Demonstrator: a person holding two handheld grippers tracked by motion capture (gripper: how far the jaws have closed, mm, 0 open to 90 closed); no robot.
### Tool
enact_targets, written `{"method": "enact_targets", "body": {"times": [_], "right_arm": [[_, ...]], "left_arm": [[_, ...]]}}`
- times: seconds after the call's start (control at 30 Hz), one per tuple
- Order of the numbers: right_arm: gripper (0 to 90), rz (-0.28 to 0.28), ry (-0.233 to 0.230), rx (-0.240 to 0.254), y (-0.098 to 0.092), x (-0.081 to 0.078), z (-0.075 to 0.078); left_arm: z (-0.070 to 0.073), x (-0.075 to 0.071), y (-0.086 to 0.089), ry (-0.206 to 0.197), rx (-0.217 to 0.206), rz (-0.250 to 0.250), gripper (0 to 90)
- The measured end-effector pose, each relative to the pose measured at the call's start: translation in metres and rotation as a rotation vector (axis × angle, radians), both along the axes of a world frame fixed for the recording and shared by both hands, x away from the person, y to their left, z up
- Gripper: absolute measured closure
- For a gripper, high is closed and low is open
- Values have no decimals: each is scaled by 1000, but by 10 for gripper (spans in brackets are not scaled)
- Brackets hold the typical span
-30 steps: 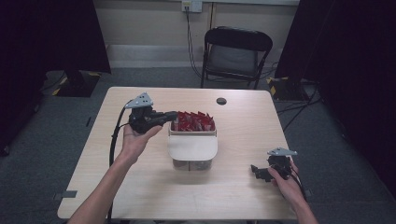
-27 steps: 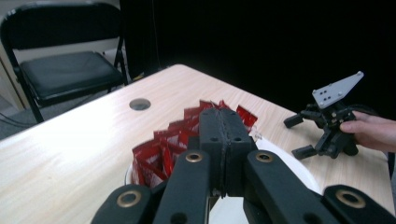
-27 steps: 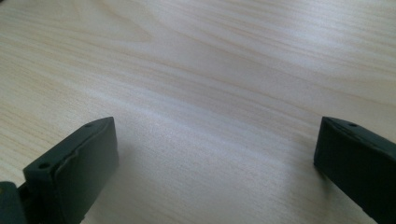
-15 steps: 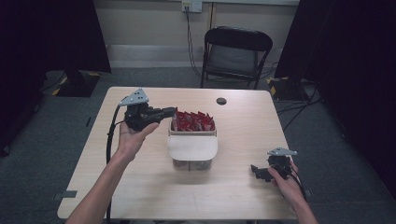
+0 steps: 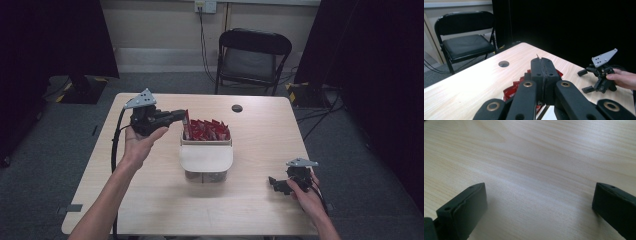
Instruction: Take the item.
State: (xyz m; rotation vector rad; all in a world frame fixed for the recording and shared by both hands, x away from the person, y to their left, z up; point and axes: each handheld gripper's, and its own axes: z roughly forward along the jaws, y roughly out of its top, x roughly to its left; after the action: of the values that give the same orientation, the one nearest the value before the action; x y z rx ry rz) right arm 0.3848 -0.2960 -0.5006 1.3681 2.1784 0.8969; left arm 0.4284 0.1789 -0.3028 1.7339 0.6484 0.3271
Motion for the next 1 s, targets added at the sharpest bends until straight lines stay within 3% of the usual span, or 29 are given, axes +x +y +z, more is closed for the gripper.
{"method": "enact_targets", "body": {"times": [0.3, 1.0], "right_arm": [[0, 1, -1, 0, 0, 0, 0], [0, 2, 1, 0, 0, 0, 0]], "left_arm": [[8, -1, 3, -29, -21, -9, 896], [29, 1, 18, -29, -72, 8, 897]]}}
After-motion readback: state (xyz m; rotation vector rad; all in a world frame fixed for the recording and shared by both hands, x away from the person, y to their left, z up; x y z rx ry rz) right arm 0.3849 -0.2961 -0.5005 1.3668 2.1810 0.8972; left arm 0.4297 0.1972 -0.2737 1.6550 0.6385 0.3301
